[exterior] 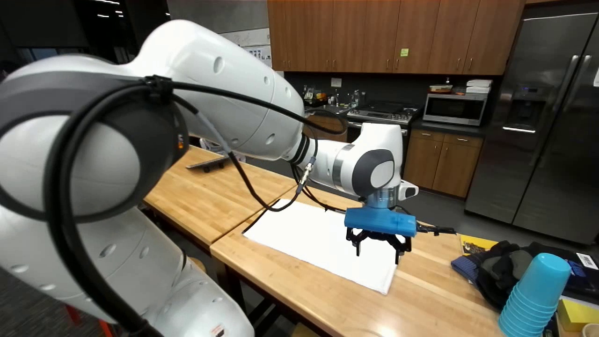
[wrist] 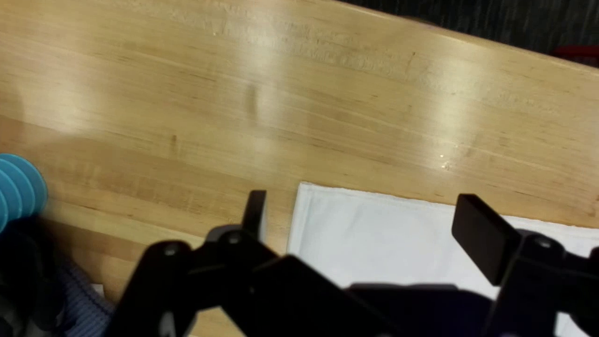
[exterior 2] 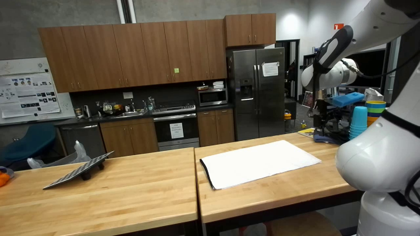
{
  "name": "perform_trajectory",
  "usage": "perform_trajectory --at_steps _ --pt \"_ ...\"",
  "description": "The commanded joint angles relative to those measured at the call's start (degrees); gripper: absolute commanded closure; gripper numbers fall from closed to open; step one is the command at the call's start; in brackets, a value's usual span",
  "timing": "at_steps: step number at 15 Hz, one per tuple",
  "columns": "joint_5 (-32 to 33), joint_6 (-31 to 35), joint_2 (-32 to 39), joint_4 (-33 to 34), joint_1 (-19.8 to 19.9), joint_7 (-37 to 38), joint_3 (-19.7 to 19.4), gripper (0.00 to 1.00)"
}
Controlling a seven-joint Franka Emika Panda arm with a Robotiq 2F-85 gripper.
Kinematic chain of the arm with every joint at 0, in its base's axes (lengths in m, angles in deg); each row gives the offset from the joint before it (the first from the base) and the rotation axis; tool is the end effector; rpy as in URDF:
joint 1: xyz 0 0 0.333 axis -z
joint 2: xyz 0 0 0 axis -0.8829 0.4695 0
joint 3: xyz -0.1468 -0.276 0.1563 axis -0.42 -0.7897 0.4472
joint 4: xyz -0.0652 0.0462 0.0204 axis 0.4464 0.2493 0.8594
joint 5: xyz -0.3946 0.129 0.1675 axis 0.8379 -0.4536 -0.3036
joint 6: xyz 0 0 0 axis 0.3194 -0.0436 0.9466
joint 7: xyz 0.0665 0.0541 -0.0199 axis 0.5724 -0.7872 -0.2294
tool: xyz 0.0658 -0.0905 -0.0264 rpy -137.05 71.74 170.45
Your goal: Fold the white towel in half from right to left.
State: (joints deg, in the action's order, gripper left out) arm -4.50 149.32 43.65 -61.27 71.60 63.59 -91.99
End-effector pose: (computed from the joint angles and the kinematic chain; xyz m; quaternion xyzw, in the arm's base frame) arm 0.4036 -0.2222 0.3897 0.9967 0.0630 -0.0243 0.0458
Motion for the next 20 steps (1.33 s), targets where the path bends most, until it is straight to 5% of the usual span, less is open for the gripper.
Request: perform_trajectory --at_steps 1,5,8,9,20 --pt "-5.24 1.32 3.92 3.27 -0.63 -1.53 0.12 0.0" --pt "-2.26 9.2 3.09 1.79 -0.68 3.09 4.3 0.0" --pt "2.74 14.65 3.85 1.59 0.55 13.37 8.11 0.0" --pt "0.1 12.51 3.74 1.95 -0.34 8.34 6.46 0.0" --pt "2.09 17.24 5.98 1.42 0.98 10.03 6.07 0.0"
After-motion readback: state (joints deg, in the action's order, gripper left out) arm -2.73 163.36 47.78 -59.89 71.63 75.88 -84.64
